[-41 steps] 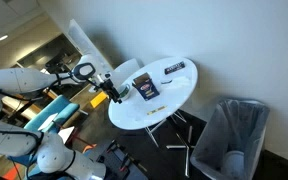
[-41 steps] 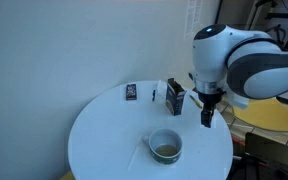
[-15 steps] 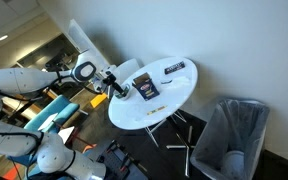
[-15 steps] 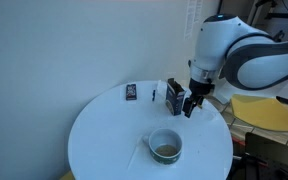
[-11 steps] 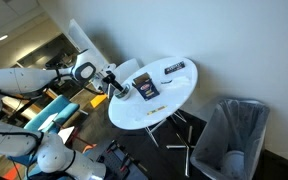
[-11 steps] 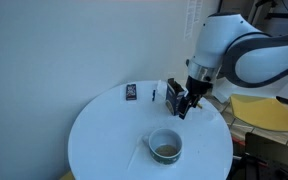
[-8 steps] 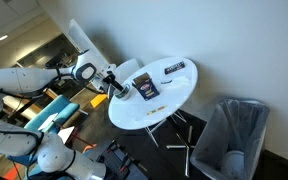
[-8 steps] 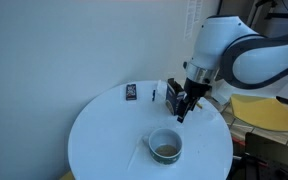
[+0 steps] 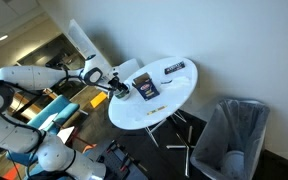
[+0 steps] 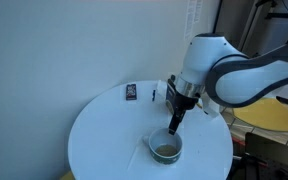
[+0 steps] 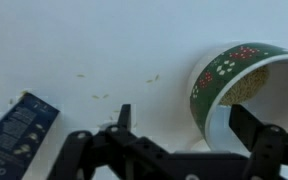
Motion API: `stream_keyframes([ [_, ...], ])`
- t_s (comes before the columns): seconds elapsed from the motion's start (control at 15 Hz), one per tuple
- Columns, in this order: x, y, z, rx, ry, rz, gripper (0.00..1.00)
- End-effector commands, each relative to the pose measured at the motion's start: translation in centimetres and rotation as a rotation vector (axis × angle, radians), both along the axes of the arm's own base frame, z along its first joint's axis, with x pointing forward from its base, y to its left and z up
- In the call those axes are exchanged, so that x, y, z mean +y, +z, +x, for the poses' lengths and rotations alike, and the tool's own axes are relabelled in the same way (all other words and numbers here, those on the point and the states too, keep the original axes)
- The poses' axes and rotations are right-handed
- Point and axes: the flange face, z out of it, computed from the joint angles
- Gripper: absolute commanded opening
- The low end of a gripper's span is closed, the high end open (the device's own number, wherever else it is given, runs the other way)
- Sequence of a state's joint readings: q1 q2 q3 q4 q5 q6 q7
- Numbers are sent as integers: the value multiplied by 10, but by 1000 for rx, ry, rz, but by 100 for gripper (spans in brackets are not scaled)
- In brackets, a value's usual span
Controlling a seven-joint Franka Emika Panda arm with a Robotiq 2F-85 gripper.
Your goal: Move the mug forward slightly
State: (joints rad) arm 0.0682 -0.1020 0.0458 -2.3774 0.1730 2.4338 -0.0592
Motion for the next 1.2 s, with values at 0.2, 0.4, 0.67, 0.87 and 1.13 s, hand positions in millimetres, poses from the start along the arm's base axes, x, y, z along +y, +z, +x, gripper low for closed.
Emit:
stream_keyframes([
  [0.2,13,-17,20,27,90,23,74],
  [0.4,15,-21,26,35,102,24,51],
  [0.67,17,-23,30,39,108,23,20],
  [0.87,21,-23,33,39,115,22,1],
  [1.13,23,-21,32,61,103,14,3],
])
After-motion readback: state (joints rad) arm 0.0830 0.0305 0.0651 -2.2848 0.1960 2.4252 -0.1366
